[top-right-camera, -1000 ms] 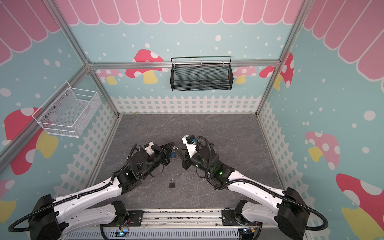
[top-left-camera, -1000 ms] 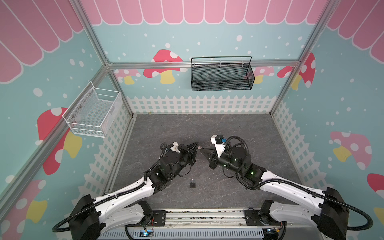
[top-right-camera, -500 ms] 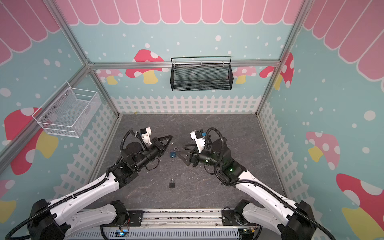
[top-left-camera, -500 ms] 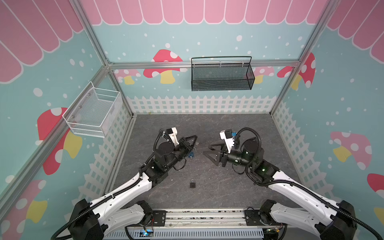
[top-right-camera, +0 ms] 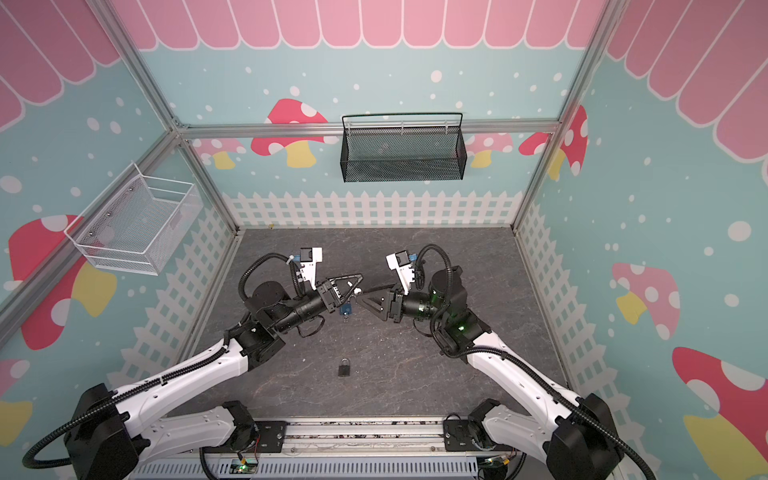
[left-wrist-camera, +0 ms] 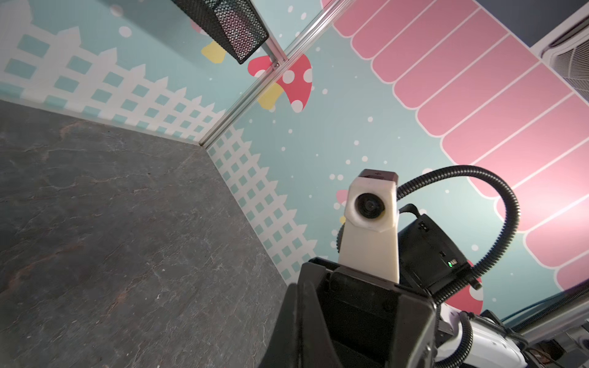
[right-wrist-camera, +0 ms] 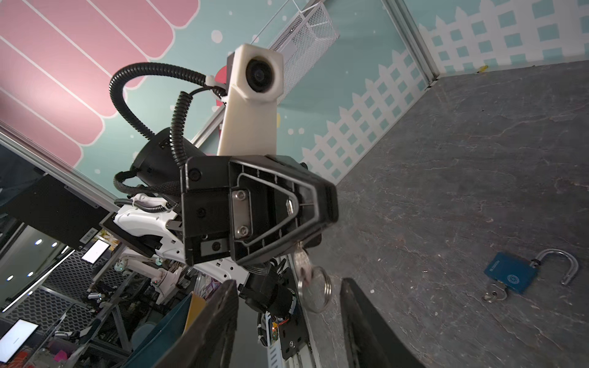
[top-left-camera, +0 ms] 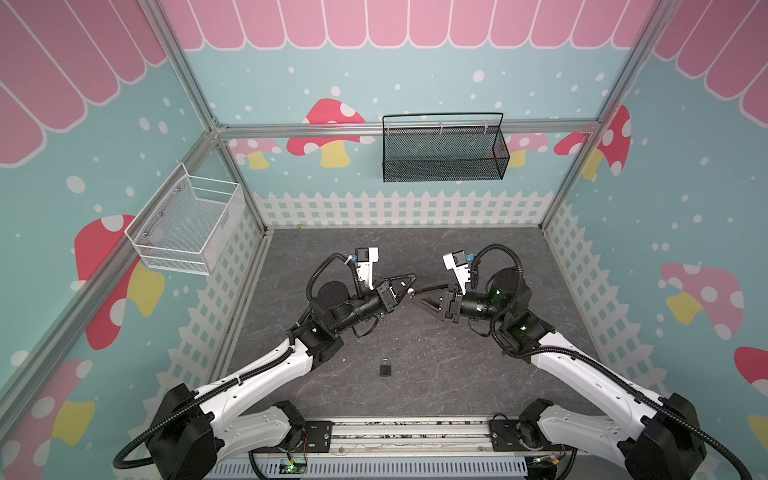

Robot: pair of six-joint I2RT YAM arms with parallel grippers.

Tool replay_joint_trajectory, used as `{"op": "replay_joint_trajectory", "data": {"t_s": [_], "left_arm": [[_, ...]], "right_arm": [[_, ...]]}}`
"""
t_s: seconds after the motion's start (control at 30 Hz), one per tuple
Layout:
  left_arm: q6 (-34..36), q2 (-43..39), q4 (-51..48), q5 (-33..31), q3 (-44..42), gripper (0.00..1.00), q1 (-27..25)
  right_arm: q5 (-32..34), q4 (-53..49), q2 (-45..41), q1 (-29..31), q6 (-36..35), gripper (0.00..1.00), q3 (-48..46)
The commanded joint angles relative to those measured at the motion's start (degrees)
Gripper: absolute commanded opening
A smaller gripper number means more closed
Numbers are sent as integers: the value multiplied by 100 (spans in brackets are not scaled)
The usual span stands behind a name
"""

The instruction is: Unlock with the key

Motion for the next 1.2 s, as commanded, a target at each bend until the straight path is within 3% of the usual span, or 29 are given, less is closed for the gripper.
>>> {"op": "replay_joint_trajectory", "data": {"t_s": [0.0,0.5,0.87,1.17], "left_arm": [[226,33,326,354,170,0,10],[70,137,573,577,233,0,10],[107,200,537,507,335,0,8],[194,218,445,367,338,0,10]], "right_arm": [[-164,456,7,-61,144,48,16],[-233,913,239,-114,288,27,-73],[-373,1264,371,-116,475,19,-126],[-306,1247,345,-113,464,6,-84]]}}
